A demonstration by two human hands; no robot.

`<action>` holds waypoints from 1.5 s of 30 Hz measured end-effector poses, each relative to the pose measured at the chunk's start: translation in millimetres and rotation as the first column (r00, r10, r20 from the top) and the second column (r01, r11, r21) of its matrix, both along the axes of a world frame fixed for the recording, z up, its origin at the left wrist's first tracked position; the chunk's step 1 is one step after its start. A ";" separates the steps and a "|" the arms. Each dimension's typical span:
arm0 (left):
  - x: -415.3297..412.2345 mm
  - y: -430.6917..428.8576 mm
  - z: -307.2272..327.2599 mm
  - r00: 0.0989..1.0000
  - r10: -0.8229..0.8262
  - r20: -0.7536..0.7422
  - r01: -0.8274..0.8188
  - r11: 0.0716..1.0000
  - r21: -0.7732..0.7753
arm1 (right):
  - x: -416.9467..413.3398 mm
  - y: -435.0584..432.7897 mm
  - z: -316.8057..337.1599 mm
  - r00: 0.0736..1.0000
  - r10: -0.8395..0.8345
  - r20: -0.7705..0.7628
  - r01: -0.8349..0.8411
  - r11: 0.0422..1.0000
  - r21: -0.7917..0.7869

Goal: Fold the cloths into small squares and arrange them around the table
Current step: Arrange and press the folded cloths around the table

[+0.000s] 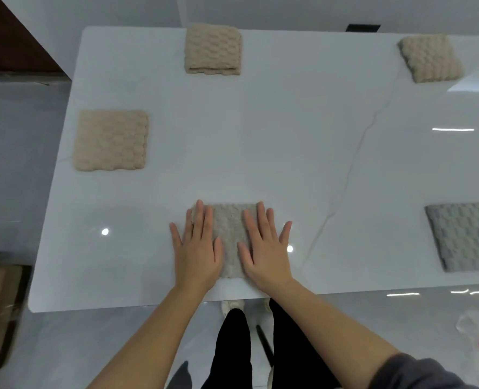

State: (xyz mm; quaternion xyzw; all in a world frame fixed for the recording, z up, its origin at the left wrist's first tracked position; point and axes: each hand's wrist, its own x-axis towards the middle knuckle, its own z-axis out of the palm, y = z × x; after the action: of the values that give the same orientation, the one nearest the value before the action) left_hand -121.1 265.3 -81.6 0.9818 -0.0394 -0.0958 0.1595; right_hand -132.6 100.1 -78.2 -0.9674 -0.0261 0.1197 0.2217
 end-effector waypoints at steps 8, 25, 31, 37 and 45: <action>1.6 5.3 -4.9 0.997 -0.073 0.018 0.072 0.996 0.059 | 0.7 10.5 -9.1 0.997 0.062 0.054 -0.056 0.993 -0.104; 19.1 20.7 6.9 0.964 -0.264 0.023 0.257 0.952 0.169 | 3.1 -8.5 -1.2 0.972 0.183 0.145 -0.157 0.972 -0.175; 84.6 44.7 29.1 0.875 -0.479 0.068 0.472 0.876 0.094 | -3.7 -30.3 15.1 0.571 0.769 0.286 -0.720 0.637 -0.274; 125.8 4.4 27.1 0.485 -0.874 0.012 0.854 0.477 0.207 | 4.8 3.5 -10.4 0.231 0.919 0.320 -0.903 0.325 -0.281; 129.7 0.0 2.1 0.390 -0.921 -0.017 0.894 0.374 0.249 | 25.5 3.0 -18.5 0.248 0.927 0.281 -0.941 0.300 -0.157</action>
State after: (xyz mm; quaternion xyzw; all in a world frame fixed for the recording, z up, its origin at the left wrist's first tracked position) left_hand 8.6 265.3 -79.5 0.8131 -0.5709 -0.1098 -0.0302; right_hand -107.1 103.1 -96.8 -0.7631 -0.6312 0.0684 0.1209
